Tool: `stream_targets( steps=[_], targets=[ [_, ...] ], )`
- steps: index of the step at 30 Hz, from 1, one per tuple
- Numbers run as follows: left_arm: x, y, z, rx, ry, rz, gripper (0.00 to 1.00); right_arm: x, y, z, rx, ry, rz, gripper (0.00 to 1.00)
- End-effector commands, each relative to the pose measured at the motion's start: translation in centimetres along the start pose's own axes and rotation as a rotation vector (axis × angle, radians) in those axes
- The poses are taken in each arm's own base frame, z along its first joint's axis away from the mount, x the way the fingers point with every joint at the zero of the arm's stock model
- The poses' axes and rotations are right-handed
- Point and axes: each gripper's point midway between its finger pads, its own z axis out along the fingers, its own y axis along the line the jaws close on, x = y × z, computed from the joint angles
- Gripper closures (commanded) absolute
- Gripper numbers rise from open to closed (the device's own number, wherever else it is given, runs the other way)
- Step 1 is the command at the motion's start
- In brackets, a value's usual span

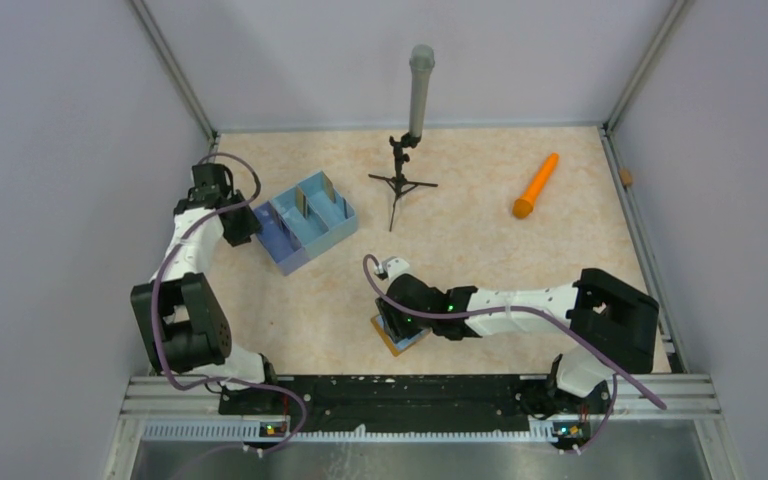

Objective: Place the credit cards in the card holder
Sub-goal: Pick up the credit card from the storage box.

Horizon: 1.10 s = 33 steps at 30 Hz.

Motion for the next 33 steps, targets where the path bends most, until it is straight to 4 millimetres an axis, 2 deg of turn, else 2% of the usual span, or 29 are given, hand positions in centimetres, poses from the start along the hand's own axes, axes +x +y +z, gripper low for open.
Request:
stream_targets(
  steps=[1, 24, 33],
  targets=[
    [-2.2, -0.7, -0.2, 0.023, -0.05, 0.013, 0.63, -0.3, 0.0, 0.3, -0.014, -0.017, 0.002, 0.55],
    [-1.6, -0.5, 1.1, 0.011, -0.007, 0.027, 0.75, -0.1, -0.1, 0.5, -0.014, -0.007, 0.008, 0.55],
    [-1.4, -0.4, 1.5, 0.004, 0.004, 0.031, 0.78, -0.1, -0.1, 0.5, -0.012, -0.004, 0.008, 0.56]
  ],
)
